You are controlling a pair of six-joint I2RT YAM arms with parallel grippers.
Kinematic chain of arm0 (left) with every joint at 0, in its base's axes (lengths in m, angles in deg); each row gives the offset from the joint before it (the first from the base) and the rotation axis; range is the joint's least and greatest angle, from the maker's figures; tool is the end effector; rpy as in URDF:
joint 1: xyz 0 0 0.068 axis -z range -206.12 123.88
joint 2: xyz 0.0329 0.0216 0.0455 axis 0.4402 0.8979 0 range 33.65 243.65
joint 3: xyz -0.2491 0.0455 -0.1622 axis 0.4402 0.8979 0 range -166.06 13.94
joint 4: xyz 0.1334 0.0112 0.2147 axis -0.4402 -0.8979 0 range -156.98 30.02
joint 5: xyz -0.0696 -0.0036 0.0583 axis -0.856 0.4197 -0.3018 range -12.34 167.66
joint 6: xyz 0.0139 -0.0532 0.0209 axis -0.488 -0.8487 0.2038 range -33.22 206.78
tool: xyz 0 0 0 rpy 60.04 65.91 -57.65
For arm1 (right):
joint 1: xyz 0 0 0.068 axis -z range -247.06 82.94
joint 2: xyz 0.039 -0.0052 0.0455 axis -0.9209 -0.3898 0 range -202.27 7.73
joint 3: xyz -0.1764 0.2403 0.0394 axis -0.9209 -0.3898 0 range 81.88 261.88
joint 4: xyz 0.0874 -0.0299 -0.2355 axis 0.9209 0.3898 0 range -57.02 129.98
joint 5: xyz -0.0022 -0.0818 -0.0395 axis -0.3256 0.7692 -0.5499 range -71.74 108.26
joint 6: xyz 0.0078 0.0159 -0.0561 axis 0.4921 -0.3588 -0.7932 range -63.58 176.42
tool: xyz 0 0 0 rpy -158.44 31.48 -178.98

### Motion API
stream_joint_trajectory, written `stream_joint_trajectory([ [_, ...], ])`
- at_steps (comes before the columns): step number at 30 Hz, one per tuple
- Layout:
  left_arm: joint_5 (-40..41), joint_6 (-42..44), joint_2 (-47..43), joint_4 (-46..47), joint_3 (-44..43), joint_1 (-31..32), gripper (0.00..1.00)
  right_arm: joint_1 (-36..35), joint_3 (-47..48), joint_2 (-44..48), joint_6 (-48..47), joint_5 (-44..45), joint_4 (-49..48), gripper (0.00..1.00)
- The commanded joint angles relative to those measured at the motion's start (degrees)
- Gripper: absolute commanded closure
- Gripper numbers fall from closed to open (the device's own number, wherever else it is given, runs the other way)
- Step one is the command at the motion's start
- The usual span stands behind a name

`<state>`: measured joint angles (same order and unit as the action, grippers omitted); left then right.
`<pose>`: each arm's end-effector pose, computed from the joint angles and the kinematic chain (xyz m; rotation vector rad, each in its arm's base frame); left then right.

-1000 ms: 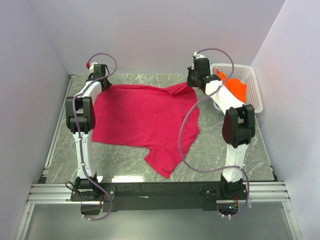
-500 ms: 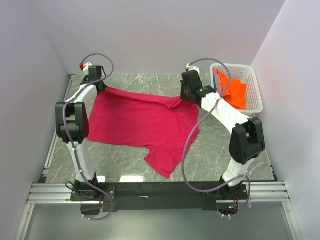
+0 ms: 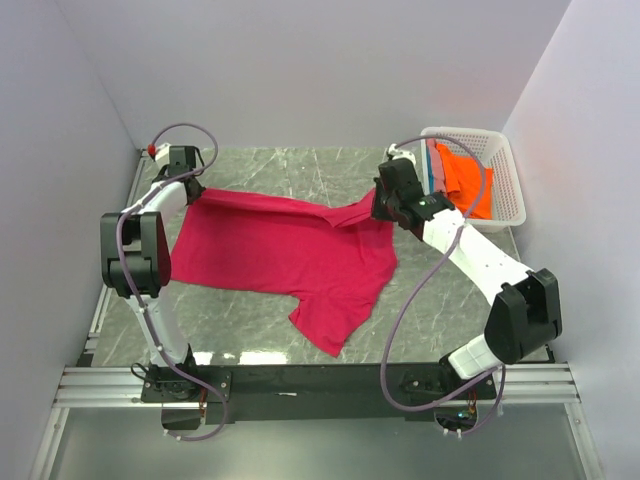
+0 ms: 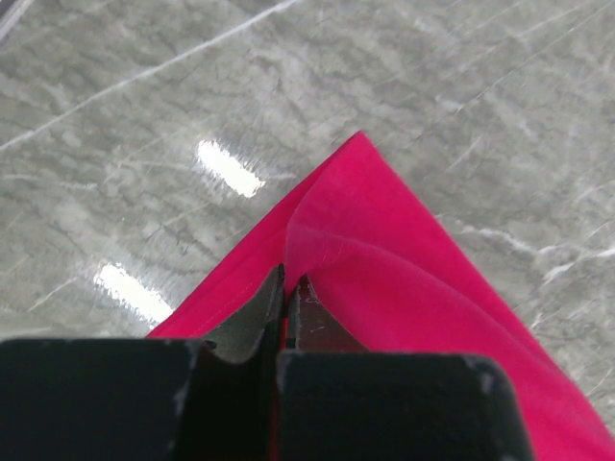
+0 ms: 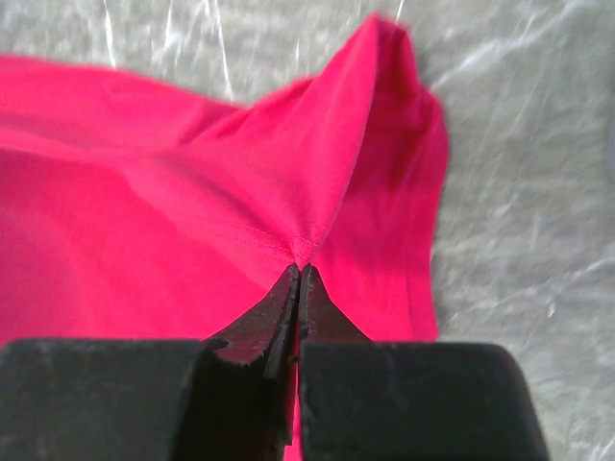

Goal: Fold and stack the t-shirts
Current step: Flatten the tshirt out

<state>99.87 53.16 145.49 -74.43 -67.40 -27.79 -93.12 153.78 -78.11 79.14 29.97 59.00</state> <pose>0.4423 0.0290 0.2370 -0.8689 2.1183 0.1704 0.3010 0.1376 0.3325 0.0421 2.2603 0.2242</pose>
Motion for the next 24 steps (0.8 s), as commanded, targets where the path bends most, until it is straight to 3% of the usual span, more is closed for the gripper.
stream_joint_trajectory([
  [1, 0.3, -1.3, -3.6, -0.1, 0.7, 0.0, 1.0, -1.2, -2.5, 2.0, 2.5, -1.0, 0.0, 1.0],
  [7, -0.4, -2.6, -2.7, -2.3, 1.0, -0.1, 0.99, -4.1, -9.1, 3.0, 8.2, 2.4, -1.5, 1.0],
  [12, 0.0, -3.6, -3.3, -3.7, 0.0, -0.1, 1.0, -4.1, -8.8, 4.9, 8.7, 6.3, -2.2, 1.0],
  [15, 2.2, -4.1, -7.7, -4.7, 0.0, 0.0, 1.0, -4.1, -7.6, 9.2, 7.9, 10.6, -2.3, 1.0],
  [24, 3.4, -2.9, -31.9, -4.4, -2.4, 0.1, 0.99, -4.1, 2.0, 24.7, -1.5, 17.3, -2.7, 1.0],
])
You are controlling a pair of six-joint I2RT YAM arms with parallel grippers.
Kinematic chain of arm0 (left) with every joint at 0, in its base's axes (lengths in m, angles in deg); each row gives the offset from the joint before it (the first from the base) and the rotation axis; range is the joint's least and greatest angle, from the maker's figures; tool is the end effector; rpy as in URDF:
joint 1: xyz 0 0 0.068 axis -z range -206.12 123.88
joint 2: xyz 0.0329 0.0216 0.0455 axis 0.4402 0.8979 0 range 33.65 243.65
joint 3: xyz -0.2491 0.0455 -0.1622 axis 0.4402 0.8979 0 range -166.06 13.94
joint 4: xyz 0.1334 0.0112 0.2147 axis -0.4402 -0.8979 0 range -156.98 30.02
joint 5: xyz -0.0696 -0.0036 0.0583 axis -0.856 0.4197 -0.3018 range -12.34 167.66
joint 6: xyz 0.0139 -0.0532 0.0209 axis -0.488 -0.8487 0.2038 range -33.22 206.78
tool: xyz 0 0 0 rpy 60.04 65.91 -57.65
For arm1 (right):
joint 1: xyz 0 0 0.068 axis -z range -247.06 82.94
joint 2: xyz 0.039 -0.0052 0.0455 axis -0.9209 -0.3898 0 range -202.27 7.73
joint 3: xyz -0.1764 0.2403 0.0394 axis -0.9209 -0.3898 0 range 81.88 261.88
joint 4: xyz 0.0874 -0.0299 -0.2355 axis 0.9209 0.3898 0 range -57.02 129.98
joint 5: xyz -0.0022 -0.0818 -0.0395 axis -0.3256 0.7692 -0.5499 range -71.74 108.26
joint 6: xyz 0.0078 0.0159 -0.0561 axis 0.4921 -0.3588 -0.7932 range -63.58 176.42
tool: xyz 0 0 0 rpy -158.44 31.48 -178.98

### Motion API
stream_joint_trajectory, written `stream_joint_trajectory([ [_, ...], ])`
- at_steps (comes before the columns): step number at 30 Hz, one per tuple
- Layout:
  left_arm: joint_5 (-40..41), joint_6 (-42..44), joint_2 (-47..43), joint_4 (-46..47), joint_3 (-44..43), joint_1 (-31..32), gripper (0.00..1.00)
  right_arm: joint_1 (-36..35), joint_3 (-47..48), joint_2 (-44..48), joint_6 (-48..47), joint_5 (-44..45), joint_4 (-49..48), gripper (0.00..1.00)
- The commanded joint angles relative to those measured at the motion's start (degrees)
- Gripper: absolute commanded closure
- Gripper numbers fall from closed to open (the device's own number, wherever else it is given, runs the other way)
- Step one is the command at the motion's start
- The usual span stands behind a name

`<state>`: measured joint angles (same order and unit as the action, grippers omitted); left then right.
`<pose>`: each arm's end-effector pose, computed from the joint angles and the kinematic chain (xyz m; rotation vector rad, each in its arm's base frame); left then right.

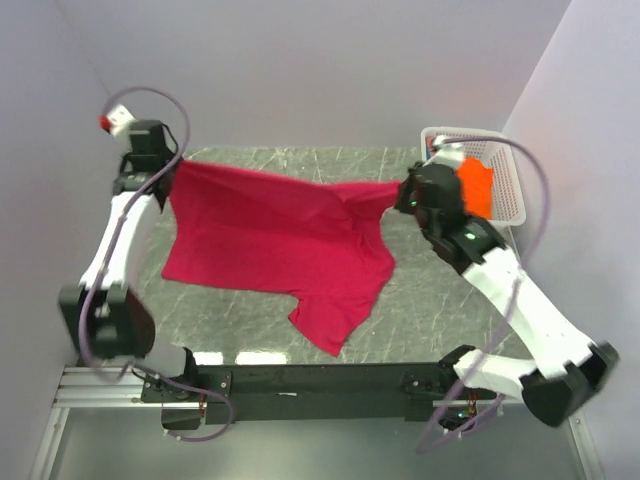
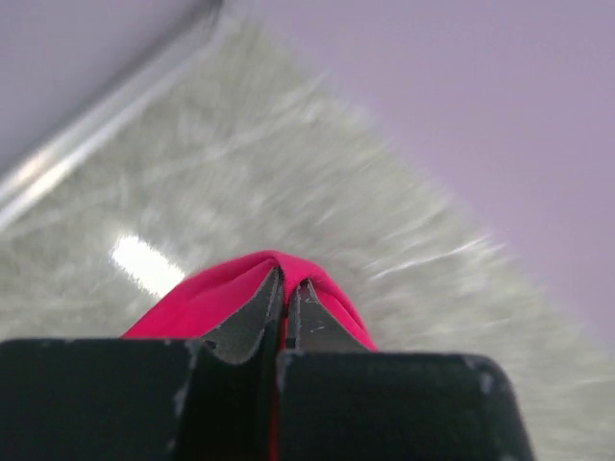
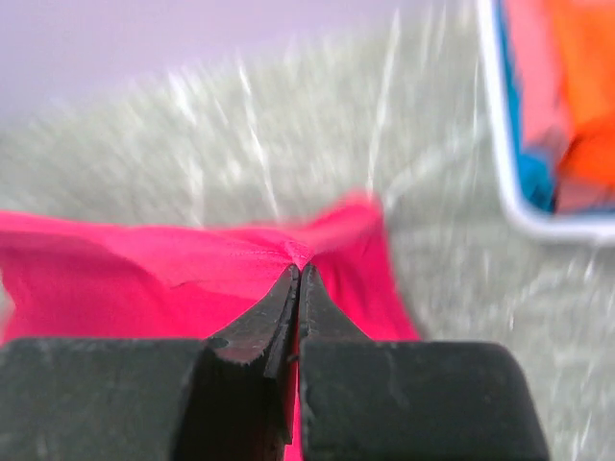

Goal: Fold and stack the t-shirts
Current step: Flatten the tshirt out

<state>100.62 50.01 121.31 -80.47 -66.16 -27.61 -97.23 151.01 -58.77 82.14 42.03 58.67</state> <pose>0.3493 0.0257 0.3811 -0.8877 1.8131 0.0235 0.2162 0.1059 0.4084 0.1930 1.9353 0.2386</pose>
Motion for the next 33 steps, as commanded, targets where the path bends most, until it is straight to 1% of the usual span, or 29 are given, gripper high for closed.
stream_joint_trajectory([
  [1, 3.6, 0.3, -11.9, 1.8, -4.3, 0.0, 0.99, -0.1, 5.7, 8.0, -5.4, 5.7, -2.5, 1.0],
  [3, 4.0, 0.3, -15.9, 1.8, -4.9, 0.0, 0.99, 0.0, 9.0, 10.6, -7.4, 6.6, -2.2, 1.0],
  [4, 3.8, 0.5, -19.6, 1.8, -5.7, 0.0, 0.99, -0.1, 10.0, 12.9, -8.2, 7.0, -2.4, 1.0],
  [5, 2.8, 0.6, -21.4, 1.8, -6.3, 0.0, 0.99, 0.0, 12.1, 14.2, -8.8, 6.6, -2.6, 1.0],
  [8, 0.8, 2.1, -26.7, 1.3, -10.1, 0.0, 0.99, 0.0, 15.2, 18.6, -10.8, 2.3, -2.6, 1.0],
  [10, -1.3, 3.5, -29.5, 1.0, -13.8, 0.0, 0.99, -0.1, 19.5, 20.5, -12.5, -1.2, -1.5, 1.0],
  [11, -1.9, 4.1, -30.2, 1.1, -15.0, 0.0, 0.99, 0.0, 23.3, 20.8, -13.1, -2.3, -0.8, 1.0],
  [13, -3.4, 5.3, -31.6, 1.2, -18.5, 0.0, 0.99, 0.0, 27.9, 20.2, -15.3, -4.2, 1.1, 1.0],
  [14, -4.1, 5.7, -31.9, 1.5, -19.6, 0.0, 0.99, 0.0, 32.3, 19.6, -15.8, -5.0, 2.9, 1.0],
  [15, -5.7, 6.3, -32.2, 2.3, -21.1, 0.0, 0.99, 0.0, 34.0, 19.2, -17.4, -5.5, 3.2, 1.0],
  [17, -7.6, 6.8, -31.9, 3.4, -22.1, 0.0, 0.99, 0.0, 38.5, 17.2, -18.8, -5.5, 3.7, 1.0],
  [18, -7.8, 7.2, -31.5, 4.4, -22.7, 0.0, 0.99, -0.1, 39.8, 15.1, -20.2, -3.9, 4.0, 1.0],
  [20, -7.3, 7.9, -28.2, 6.2, -23.5, 0.0, 0.99, -0.1, 42.0, 12.7, -21.8, -2.2, 3.4, 1.0],
  [21, -7.0, 8.2, -24.6, 6.3, -24.8, 0.1, 0.99, 0.0, 42.6, 9.5, -23.2, 0.8, 3.3, 1.0],
  [24, -7.1, 9.0, -17.5, 4.3, -29.5, 0.0, 0.99, 1.1, 44.4, 3.9, -25.2, 4.4, 2.0, 1.0],
  [25, -7.6, 9.2, -12.5, 4.1, -30.5, -0.1, 0.99, 2.6, 45.0, -0.2, -26.7, 4.3, 1.6, 1.0],
  [26, -8.7, 9.2, -9.9, 3.4, -32.0, -0.1, 0.99, 7.0, 46.4, -2.3, -26.5, 3.1, 0.2, 1.0],
  [27, -9.3, 9.3, -7.3, 2.7, -35.3, -0.1, 0.99, 10.7, 48.1, -7.2, -23.9, 0.5, 0.6, 1.0],
  [28, -9.8, 9.2, -2.0, 2.1, -37.1, -0.1, 0.99, 13.6, 50.1, -9.9, -22.7, -6.8, 1.2, 1.0],
  [29, -10.7, 9.4, 0.5, 1.8, -39.0, -0.1, 0.99, 15.7, 53.7, -12.6, -21.9, -8.9, 1.5, 1.0],
  [30, -11.4, 9.9, 2.8, 1.9, -42.3, -0.1, 0.99, 18.0, 55.1, -16.9, -22.0, -10.4, 0.9, 1.0],
  [31, -12.4, 10.2, 6.5, 2.4, -43.7, -0.1, 0.99, 18.6, 56.2, -18.6, -22.3, -11.4, 0.0, 1.0],
  [33, -13.3, 10.9, 9.6, 4.5, -47.4, -0.1, 0.99, 19.3, 59.5, -22.4, -22.8, -16.1, -2.9, 1.0],
])
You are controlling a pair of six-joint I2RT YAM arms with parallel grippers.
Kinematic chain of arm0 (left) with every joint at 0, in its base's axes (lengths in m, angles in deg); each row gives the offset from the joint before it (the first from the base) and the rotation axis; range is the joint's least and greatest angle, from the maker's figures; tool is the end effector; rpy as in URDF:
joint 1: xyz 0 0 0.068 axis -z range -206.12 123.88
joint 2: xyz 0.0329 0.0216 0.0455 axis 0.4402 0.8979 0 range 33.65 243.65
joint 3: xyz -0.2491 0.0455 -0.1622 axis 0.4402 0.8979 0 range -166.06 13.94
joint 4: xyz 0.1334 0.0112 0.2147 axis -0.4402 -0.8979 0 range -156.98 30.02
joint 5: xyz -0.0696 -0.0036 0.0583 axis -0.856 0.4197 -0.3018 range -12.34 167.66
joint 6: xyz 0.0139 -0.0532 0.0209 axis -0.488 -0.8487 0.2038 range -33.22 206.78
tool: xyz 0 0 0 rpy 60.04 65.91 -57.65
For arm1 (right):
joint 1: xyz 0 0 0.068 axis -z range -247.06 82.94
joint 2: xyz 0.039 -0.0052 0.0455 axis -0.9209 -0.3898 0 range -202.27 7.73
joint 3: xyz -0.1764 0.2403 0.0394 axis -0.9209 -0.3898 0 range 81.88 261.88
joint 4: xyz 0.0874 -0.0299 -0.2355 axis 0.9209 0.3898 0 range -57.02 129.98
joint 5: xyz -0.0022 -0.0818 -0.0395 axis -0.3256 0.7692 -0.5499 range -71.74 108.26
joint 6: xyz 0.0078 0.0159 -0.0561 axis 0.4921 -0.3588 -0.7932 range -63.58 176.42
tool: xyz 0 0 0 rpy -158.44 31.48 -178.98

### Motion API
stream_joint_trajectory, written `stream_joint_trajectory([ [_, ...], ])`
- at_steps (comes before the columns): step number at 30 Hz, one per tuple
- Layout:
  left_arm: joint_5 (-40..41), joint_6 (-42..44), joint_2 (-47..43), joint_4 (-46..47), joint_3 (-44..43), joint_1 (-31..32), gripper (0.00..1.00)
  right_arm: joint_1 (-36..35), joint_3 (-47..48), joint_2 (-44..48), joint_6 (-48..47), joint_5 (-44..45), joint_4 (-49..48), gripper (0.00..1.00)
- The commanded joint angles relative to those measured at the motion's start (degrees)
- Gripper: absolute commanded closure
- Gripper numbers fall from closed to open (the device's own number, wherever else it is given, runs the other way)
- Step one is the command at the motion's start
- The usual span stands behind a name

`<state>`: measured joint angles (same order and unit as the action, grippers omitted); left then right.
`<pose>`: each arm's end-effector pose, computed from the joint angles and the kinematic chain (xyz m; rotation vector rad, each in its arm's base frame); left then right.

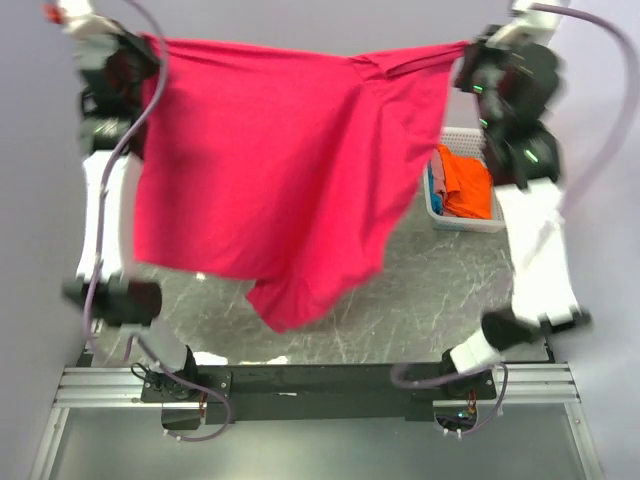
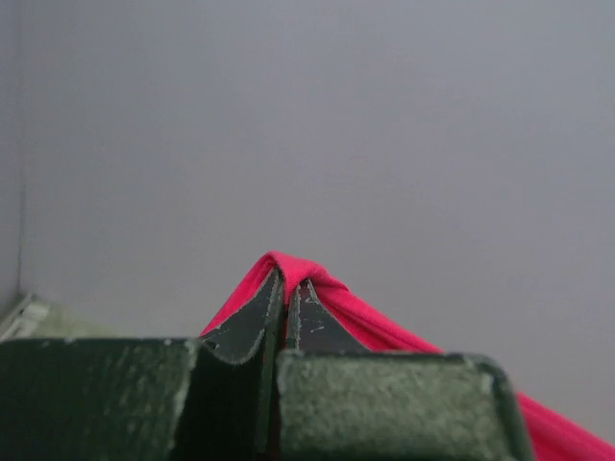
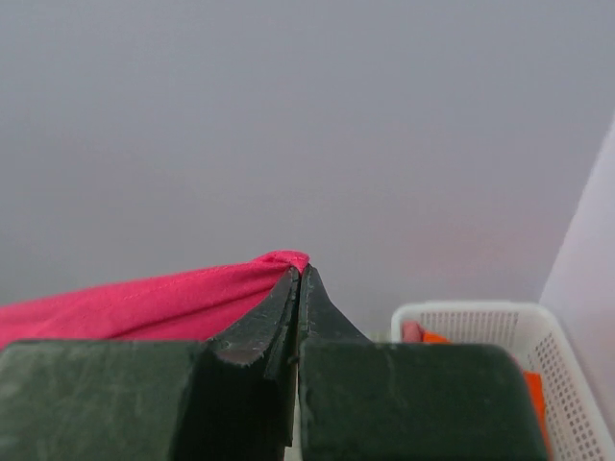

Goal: Fold and stack the t-shirts
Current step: Flatten the tshirt out

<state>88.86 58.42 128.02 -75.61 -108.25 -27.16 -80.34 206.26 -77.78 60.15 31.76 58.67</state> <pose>0.3360 0.0144 0.5930 -0.5041 1.2709 -0.2677 0.2509 0.0491 0.6263 0.0873 1.3451 0.0926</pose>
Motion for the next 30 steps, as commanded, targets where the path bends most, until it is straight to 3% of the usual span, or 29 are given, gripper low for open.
stream_joint_trajectory([
  [1, -2.0, 2.7, 5.8, -0.5, -7.3, -0.6, 0.99, 2.7, 5.1, -4.3, -0.9, -6.6, -4.3, 1.0],
  [4, -3.5, 3.0, 9.9, 0.0, -13.9, -0.9, 0.99, 3.3, 9.3, -7.8, -2.1, -6.6, -9.2, 1.0],
  [8, -3.5, 3.2, 11.0, 2.3, -17.7, -1.2, 0.99, 5.6, 15.9, -10.2, -1.4, -8.0, -8.2, 1.0],
  [11, -4.0, 3.6, 9.1, 3.8, -16.9, -1.2, 0.99, 6.5, 10.0, -6.3, -0.8, -11.0, -8.6, 1.0],
  [14, -4.5, 5.0, 3.8, 7.6, -7.7, -1.2, 0.99, 6.5, -1.7, 0.9, -1.4, -13.3, -10.0, 1.0],
  [16, -4.7, 5.4, -2.0, 9.8, 4.2, -1.2, 0.99, 6.5, -8.7, 6.7, -1.4, -13.3, -10.1, 1.0],
  [17, -4.4, 6.0, -4.3, 13.4, 9.2, -1.2, 0.99, 6.4, -16.5, 8.9, -1.4, -14.7, -11.0, 1.0],
  [20, -2.7, 4.3, -14.1, 22.3, 37.4, -1.2, 0.99, 6.3, -33.0, 16.8, 1.6, -19.2, -13.8, 1.0],
  [21, -2.0, 3.2, -18.0, 23.2, 42.3, -1.2, 0.99, 6.3, -36.6, 19.7, 2.7, -20.7, -14.0, 1.0],
  [25, 1.0, -4.1, -24.5, 24.5, 61.5, -1.2, 0.99, 5.8, -60.9, 26.7, 12.2, -27.4, -17.8, 1.0],
  [27, 0.4, -10.3, -26.5, 23.6, 69.8, -1.2, 0.99, 5.5, -68.6, 29.8, 19.2, -28.7, -19.8, 1.0],
  [30, 4.4, -23.1, -27.0, 17.2, 76.1, -0.9, 0.99, 4.7, -79.5, 31.5, 25.0, -33.9, -21.1, 1.0],
])
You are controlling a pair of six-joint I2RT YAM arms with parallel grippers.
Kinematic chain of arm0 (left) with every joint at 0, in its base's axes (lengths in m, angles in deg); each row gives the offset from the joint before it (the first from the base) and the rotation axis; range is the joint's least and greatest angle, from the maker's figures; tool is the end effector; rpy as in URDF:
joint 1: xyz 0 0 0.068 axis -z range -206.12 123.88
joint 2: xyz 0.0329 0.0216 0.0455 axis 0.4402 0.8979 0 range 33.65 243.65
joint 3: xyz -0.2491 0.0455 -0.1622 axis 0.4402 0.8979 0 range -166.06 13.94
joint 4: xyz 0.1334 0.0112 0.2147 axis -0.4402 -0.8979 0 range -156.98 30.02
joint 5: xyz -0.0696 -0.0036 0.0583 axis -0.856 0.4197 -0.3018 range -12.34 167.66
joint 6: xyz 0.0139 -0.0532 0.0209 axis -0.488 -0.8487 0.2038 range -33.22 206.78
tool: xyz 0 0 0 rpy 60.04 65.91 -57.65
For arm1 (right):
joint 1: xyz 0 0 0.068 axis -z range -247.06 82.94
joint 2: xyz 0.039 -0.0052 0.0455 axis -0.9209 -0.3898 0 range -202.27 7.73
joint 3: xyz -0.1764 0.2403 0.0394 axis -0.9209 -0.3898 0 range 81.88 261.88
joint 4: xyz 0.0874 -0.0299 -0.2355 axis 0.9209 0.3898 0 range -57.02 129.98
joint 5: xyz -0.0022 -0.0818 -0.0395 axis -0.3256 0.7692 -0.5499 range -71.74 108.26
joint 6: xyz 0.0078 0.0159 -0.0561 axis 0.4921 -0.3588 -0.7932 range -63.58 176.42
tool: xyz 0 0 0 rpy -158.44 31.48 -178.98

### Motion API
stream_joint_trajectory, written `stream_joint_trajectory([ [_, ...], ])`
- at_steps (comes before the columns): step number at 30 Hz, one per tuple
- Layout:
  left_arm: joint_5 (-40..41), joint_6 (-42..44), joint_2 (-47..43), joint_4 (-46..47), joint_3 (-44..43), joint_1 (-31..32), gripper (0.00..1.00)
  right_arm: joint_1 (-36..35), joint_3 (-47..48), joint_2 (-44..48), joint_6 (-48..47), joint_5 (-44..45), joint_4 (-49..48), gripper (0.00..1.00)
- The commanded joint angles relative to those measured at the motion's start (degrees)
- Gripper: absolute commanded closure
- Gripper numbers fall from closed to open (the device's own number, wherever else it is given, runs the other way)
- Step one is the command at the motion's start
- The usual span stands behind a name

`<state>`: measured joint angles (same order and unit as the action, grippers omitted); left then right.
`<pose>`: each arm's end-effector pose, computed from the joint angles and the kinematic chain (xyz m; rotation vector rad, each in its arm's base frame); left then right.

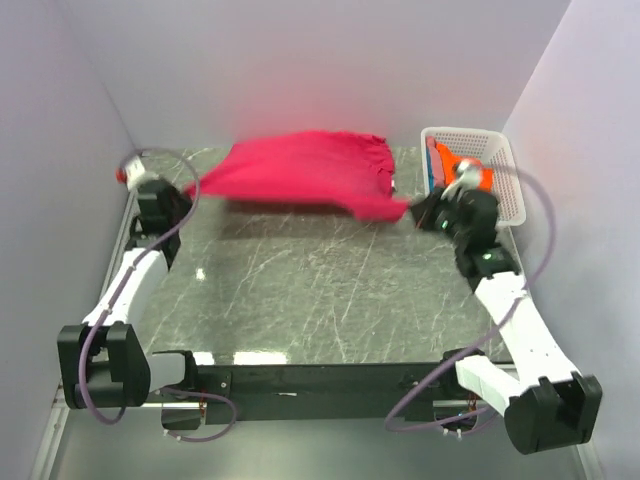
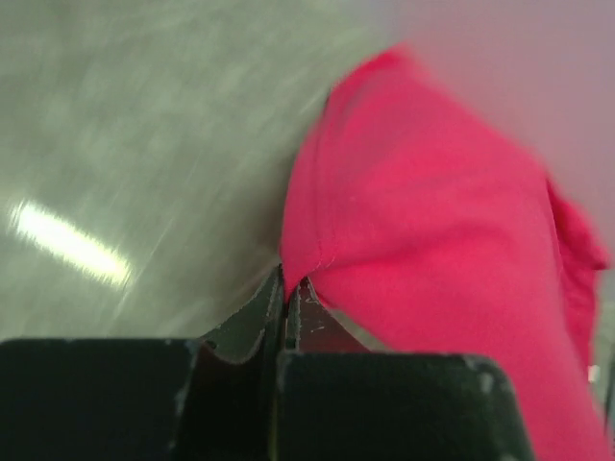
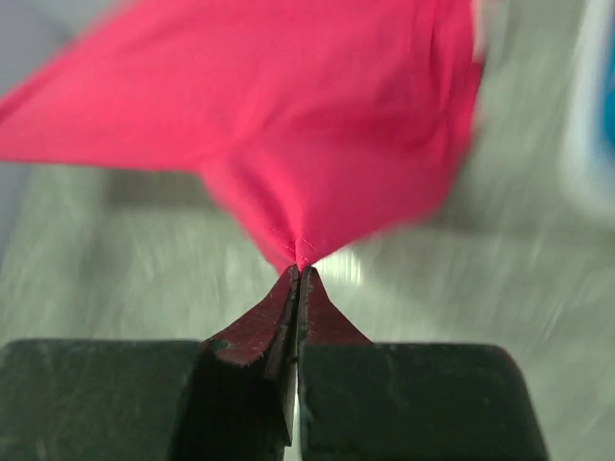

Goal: Fold and stack the t-shirts
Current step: Flatten the tshirt out, then fold the tshirt

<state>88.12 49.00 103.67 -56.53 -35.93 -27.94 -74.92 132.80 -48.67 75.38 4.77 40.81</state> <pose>0.2728 0.0164 0.3303 -0.7500 1.7084 -0.2653 0.2075 0.0387 0.3679 0.0066 1.8302 0.5439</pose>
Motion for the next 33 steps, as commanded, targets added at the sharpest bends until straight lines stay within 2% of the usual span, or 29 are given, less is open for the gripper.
stream_joint_trajectory([
  [1, 6.3, -16.6, -2.6, -6.8, 5.0, -0.1, 0.99, -1.1, -9.9, 2.5, 10.9, -7.9, -3.4, 1.0],
  [4, 10.2, -22.9, -1.7, -16.0, 8.6, 0.1, 1.0, -2.6, -15.5, 1.9, 12.2, -10.8, -1.3, 1.0],
  [6, 11.2, -23.7, -1.9, -17.9, 12.2, 0.7, 1.0, -4.0, -17.9, 1.3, 13.6, -9.6, -0.6, 1.0],
  [13, 7.2, -26.8, -4.9, -18.2, 21.7, 3.0, 1.0, -7.3, -23.9, 2.8, 17.7, -6.8, 3.6, 1.0],
  [17, 11.2, -31.4, -6.5, -26.0, 18.9, 6.1, 1.0, -8.3, -23.1, 8.2, 18.3, -3.2, 10.7, 1.0],
  [21, 17.6, -35.2, -10.9, -38.7, 15.5, 8.2, 1.0, -8.6, -21.8, 13.8, 19.2, -0.2, 19.4, 1.0],
  [25, 19.3, -38.0, -15.2, -46.0, 14.4, 8.3, 1.0, -8.9, -21.7, 18.7, 21.1, -1.4, 27.7, 1.0],
  [33, 18.9, -40.4, -17.5, -52.9, 15.1, 8.3, 1.0, -11.1, -23.4, 26.3, 26.0, -1.9, 37.9, 1.0],
])
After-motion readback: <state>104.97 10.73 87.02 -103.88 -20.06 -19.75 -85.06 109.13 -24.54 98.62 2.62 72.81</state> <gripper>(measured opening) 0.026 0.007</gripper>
